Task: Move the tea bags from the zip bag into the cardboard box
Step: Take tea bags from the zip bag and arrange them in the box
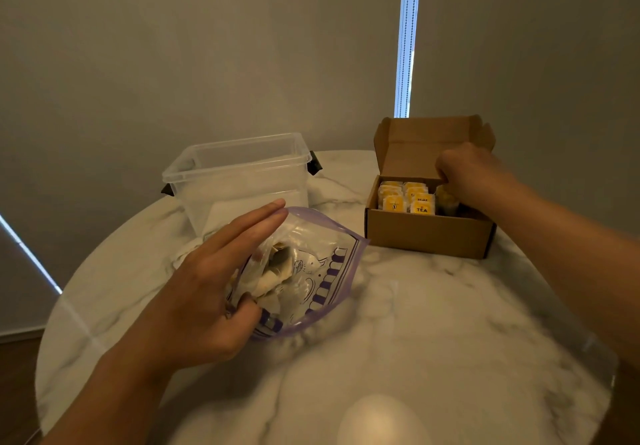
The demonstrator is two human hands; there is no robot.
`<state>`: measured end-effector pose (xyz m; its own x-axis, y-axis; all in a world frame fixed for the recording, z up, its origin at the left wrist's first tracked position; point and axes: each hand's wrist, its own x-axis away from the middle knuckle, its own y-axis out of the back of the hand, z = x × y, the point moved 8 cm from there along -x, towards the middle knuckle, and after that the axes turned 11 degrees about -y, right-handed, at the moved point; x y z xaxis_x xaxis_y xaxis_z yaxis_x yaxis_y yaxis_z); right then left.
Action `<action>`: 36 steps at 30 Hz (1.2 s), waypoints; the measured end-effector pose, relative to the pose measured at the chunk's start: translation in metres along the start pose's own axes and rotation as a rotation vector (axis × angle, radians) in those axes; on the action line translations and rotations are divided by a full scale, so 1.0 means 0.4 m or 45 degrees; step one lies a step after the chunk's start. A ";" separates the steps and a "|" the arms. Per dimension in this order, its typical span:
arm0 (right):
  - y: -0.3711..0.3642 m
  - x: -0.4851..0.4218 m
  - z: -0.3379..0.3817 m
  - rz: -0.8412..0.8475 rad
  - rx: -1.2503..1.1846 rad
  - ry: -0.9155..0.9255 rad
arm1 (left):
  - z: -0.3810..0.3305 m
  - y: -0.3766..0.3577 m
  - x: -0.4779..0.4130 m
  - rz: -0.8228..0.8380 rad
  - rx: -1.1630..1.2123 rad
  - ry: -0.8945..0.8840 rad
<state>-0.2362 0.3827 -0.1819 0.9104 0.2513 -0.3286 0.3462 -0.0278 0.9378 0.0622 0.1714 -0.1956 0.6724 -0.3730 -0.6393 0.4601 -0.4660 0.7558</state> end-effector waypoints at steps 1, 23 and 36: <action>-0.001 0.001 -0.001 -0.002 -0.002 -0.001 | 0.002 0.000 0.002 0.000 -0.002 -0.001; 0.228 0.299 0.093 -0.086 -1.147 0.315 | 0.001 -0.002 -0.004 0.013 -0.086 0.006; 0.142 0.486 0.456 0.293 -0.836 0.858 | -0.011 -0.008 -0.013 0.038 -0.070 -0.022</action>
<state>0.0016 0.2536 -0.2127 0.5485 0.8149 -0.1876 -0.2060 0.3491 0.9142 0.0599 0.1784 -0.1942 0.6763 -0.4001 -0.6185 0.4715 -0.4101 0.7807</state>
